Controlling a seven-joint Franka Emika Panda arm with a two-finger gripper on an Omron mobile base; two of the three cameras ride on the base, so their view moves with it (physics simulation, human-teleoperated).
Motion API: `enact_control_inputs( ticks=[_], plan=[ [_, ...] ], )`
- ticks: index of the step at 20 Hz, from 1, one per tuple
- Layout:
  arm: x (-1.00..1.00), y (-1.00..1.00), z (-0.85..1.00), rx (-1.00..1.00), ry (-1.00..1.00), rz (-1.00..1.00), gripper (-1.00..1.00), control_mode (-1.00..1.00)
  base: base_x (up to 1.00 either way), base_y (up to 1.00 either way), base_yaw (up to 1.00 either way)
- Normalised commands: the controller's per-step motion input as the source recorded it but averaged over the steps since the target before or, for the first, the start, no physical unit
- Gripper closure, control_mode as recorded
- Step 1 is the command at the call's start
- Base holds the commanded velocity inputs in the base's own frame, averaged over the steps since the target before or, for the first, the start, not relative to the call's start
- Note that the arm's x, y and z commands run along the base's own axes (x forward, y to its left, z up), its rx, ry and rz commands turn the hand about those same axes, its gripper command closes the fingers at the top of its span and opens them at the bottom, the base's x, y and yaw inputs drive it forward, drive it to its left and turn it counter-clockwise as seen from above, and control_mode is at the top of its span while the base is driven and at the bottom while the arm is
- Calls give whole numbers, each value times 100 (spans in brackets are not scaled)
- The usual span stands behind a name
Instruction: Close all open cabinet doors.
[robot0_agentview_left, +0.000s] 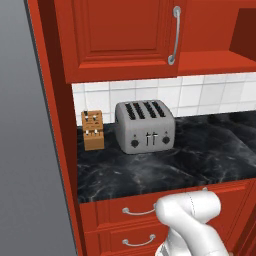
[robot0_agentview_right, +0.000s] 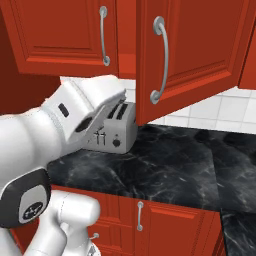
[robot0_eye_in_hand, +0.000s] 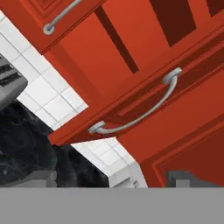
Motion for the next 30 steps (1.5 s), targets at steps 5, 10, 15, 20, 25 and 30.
enact_control_inputs(
  ticks=[5, 10, 15, 20, 25, 30],
  plan=[
    [7, -91, -2, 26, -1, 7, -100, -100, 0, 0, 0],
    [51, -73, -11, 33, -11, 27, -100, -100, 0, 0, 0],
    [55, -43, -14, 31, -13, 33, -100, -100, 0, 0, 0],
    [73, -4, -8, 22, -1, 24, -100, -100, 0, 0, 0],
    [66, 2, -22, 11, -2, 24, -100, -100, 0, 0, 0],
    [53, 1, -27, 7, -3, 21, -100, -100, 0, 0, 0]
  ],
)
